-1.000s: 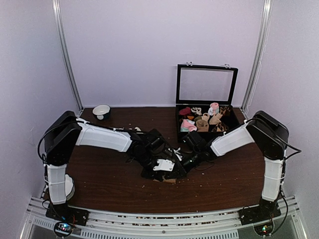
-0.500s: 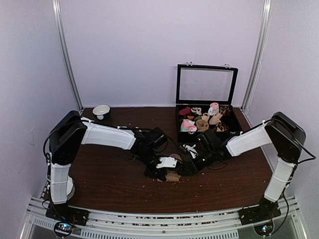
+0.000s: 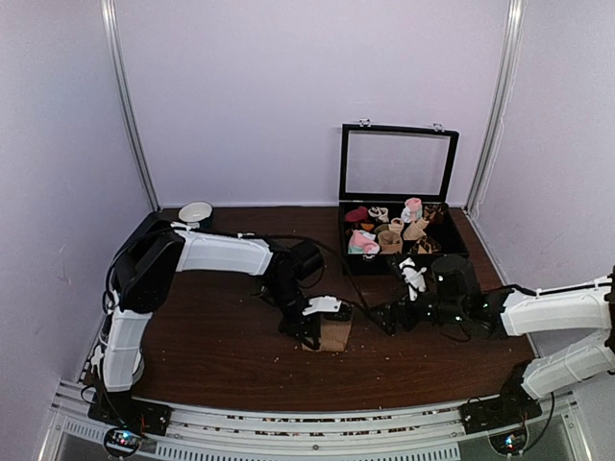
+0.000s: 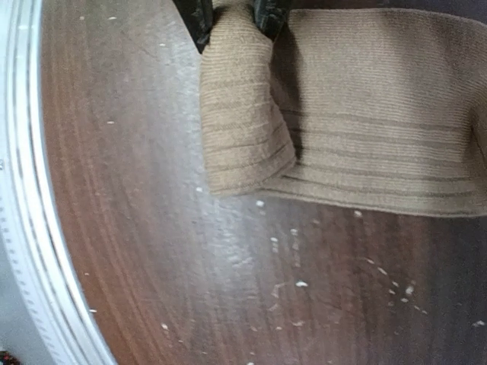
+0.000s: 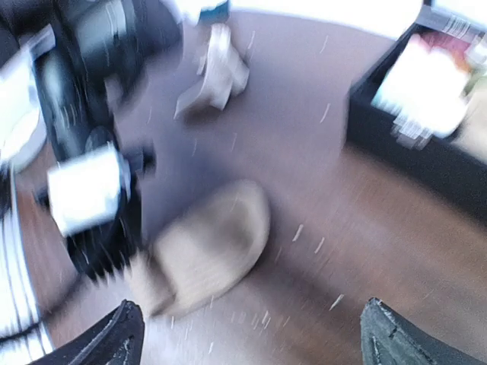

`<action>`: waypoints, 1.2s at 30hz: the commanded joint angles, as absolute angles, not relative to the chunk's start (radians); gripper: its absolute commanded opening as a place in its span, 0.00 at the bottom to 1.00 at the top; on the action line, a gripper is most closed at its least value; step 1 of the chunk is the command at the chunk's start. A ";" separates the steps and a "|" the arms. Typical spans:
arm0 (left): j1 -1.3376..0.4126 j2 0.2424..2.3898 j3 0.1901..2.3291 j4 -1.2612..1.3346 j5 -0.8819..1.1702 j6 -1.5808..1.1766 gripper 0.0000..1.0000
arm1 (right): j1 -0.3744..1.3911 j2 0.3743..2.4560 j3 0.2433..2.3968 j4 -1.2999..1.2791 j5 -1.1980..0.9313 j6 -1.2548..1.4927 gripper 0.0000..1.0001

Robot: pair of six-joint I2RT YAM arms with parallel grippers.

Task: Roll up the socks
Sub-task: Roll the sock at the center of the board.

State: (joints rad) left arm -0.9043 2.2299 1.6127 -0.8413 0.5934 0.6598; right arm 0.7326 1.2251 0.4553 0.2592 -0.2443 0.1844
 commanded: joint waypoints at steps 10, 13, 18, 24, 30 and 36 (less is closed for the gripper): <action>-0.911 2.441 1.694 -1.295 0.560 0.632 0.00 | 0.832 1.304 0.379 0.537 -0.282 0.088 1.00; -0.910 2.453 1.700 -1.295 0.559 0.606 0.00 | 0.962 1.291 0.357 0.520 -0.127 -0.024 1.00; -0.888 2.471 1.712 -1.263 0.607 0.515 0.00 | 1.077 1.244 0.319 0.510 0.051 -0.023 0.84; -0.873 2.509 1.720 -1.268 0.669 0.474 0.00 | 1.253 1.253 0.367 0.379 0.167 -0.072 0.79; -0.867 2.542 1.735 -1.280 0.694 0.462 0.00 | 1.314 1.405 0.493 0.353 0.118 -0.162 0.77; -0.865 2.528 1.721 -1.244 0.661 0.437 0.00 | 1.313 1.592 0.652 0.328 0.047 -0.300 0.73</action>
